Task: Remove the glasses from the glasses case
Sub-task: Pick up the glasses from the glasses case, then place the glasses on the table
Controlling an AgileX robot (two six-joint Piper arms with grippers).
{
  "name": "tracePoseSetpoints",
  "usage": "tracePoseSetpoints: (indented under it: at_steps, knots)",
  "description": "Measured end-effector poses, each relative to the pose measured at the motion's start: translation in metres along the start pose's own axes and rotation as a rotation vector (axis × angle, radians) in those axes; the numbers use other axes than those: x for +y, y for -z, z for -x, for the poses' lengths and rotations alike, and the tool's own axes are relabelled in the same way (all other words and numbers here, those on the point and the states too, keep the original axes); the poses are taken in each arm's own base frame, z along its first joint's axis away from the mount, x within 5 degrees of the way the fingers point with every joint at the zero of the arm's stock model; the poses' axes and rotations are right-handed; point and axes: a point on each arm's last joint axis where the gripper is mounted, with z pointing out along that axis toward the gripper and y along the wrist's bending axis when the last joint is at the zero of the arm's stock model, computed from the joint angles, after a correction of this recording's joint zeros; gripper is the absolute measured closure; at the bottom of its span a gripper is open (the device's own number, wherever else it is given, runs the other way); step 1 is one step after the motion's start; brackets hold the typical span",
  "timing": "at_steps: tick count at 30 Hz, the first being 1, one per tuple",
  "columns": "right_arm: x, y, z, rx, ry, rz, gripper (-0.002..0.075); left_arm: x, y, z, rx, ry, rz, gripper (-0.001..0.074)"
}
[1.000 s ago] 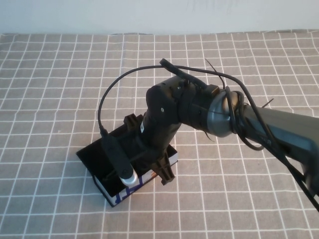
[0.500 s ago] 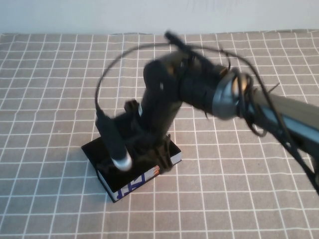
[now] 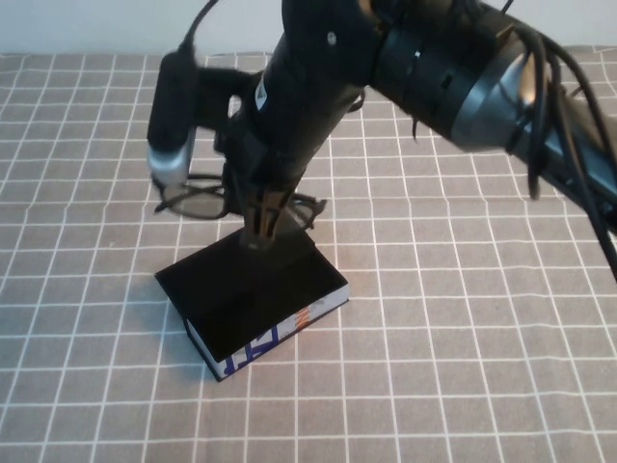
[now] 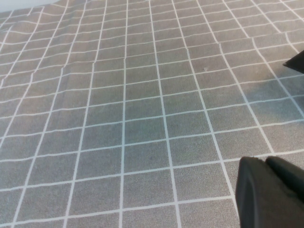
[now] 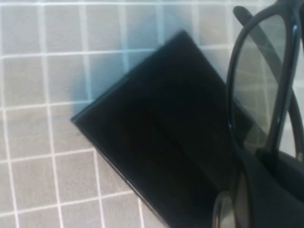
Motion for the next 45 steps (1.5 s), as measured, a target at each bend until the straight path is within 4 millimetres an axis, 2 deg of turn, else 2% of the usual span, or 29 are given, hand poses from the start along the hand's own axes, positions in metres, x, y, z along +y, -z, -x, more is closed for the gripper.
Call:
tracePoseSetpoints:
  at_steps: [10, 15, 17, 21, 24, 26, 29, 33, 36, 41, 45]
  knots:
    - [-0.015, 0.006, -0.014, 0.078, -0.418, -0.136, 0.0719, 0.0, 0.0, 0.0, 0.0, 0.0, 0.0, 0.0739]
    - [-0.035, 0.023, -0.032, 0.033, -0.639, -0.136, 0.0719, 0.0, 0.0, 0.0, 0.0, 0.0, 0.0, 0.0739]
    - [-0.042, 0.037, -0.042, -0.001, -0.713, -0.123, 0.0719, 0.0, 0.0, 0.0, 0.0, 0.0, 0.0, 0.0739]
    - [-0.045, 0.061, -0.068, -0.003, -0.833, -0.115, 0.0719, 0.0, 0.0, 0.0, 0.0, 0.0, 0.0, 0.0739]
    - [-0.037, 0.074, -0.092, 0.036, -0.914, -0.113, 0.0719, 0.0, 0.0, 0.0, 0.0, 0.0, 0.0, 0.0739]
    - [-0.027, 0.076, -0.11, 0.081, -0.968, -0.101, 0.0719, 0.0, 0.0, 0.0, 0.0, 0.0, 0.0, 0.074]
    - [-0.005, 0.071, -0.133, 0.138, -1.05, -0.085, 0.0719, 0.0, 0.0, 0.0, 0.0, 0.0, 0.0, 0.0739]
    - [0.018, 0.062, -0.154, 0.114, -1.156, -0.11, 0.0719, 0.0, 0.0, 0.0, 0.0, 0.0, 0.0, 0.074]
    - [0.033, 0.043, -0.171, 0.127, -1.252, -0.113, 0.0719, 0.0, 0.0, 0.0, 0.0, 0.0, 0.0, 0.0739]
    - [0.045, 0.011, -0.191, 0.156, -1.369, -0.124, 0.0719, 0.0, 0.0, 0.0, 0.0, 0.0, 0.0, 0.0739]
    - [0.043, -0.012, -0.199, 0.175, -1.431, -0.128, 0.0719, 0.0, 0.0, 0.0, 0.0, 0.0, 0.0, 0.0739]
